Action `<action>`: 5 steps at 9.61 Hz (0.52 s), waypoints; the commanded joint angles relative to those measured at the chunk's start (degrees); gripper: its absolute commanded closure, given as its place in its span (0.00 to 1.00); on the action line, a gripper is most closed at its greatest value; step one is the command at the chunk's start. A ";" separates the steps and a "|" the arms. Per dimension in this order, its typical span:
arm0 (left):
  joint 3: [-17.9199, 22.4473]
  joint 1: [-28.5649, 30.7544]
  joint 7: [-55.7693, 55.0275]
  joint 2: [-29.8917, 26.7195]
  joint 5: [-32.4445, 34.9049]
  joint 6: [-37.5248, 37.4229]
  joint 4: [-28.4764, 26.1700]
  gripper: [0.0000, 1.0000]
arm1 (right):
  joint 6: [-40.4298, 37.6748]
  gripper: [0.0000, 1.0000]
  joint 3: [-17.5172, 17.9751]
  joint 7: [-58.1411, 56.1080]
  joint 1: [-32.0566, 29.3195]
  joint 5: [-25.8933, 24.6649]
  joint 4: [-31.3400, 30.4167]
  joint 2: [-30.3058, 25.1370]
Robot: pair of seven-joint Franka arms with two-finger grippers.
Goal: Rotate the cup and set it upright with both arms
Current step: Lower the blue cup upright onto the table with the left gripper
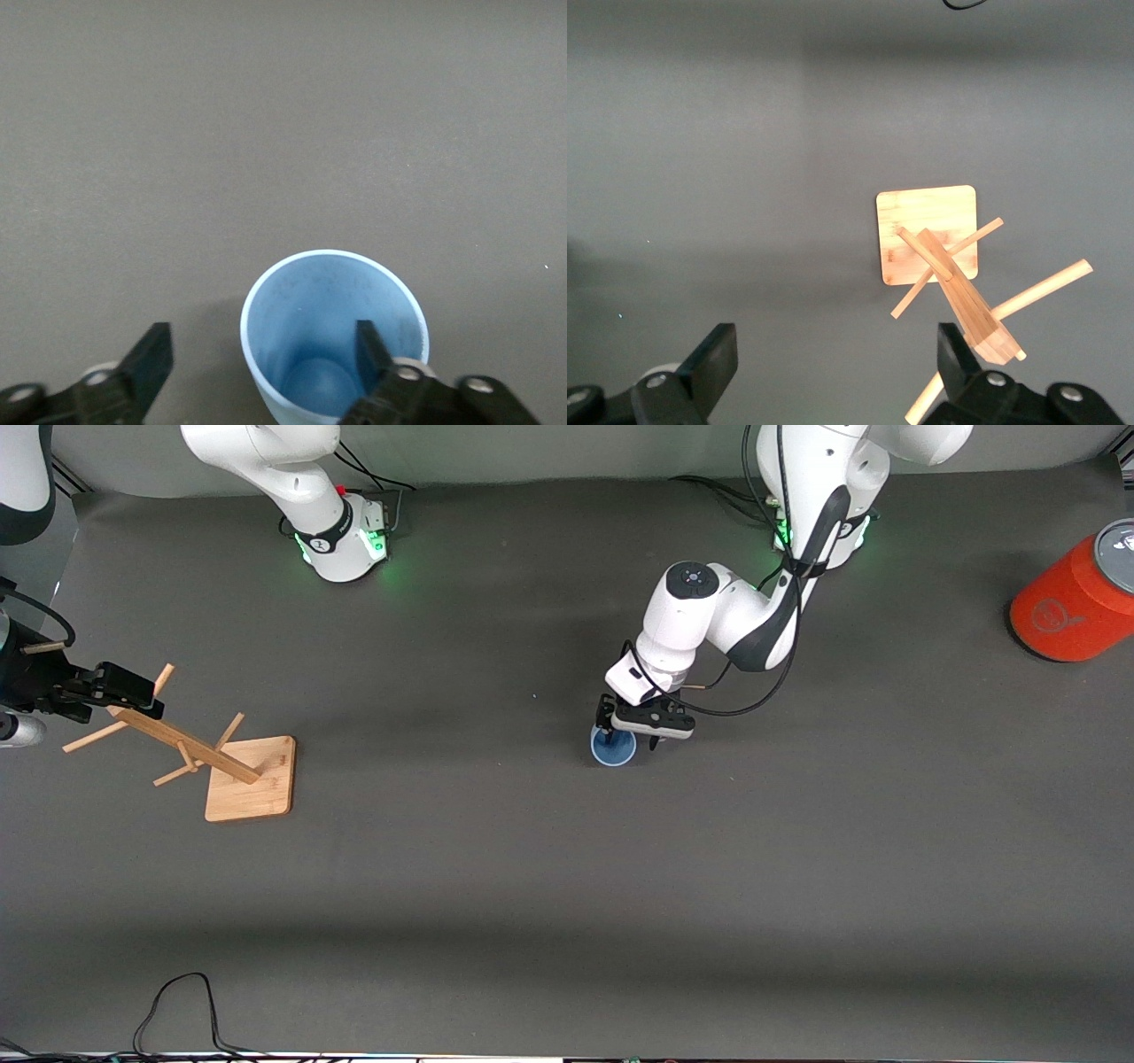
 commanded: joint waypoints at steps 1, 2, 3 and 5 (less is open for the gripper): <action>0.51 -0.68 -2.40 -2.99 0.92 -0.14 -1.86 0.00 | 0.25 0.00 -0.10 -1.18 0.19 -0.40 -0.24 -0.29; 0.51 -0.85 -3.97 -3.96 0.92 -0.14 -2.73 0.00 | 0.25 0.00 -0.10 -1.10 0.19 -0.40 -0.15 -0.29; 0.51 -1.73 -4.16 -4.75 0.92 -0.23 -3.79 0.00 | 0.25 0.00 -0.10 -1.18 0.10 -0.40 -0.24 -0.29; 0.51 -1.91 -4.17 -5.72 0.92 -0.49 -5.37 0.00 | 0.25 0.00 -0.10 -1.18 0.19 -0.40 -0.24 -0.29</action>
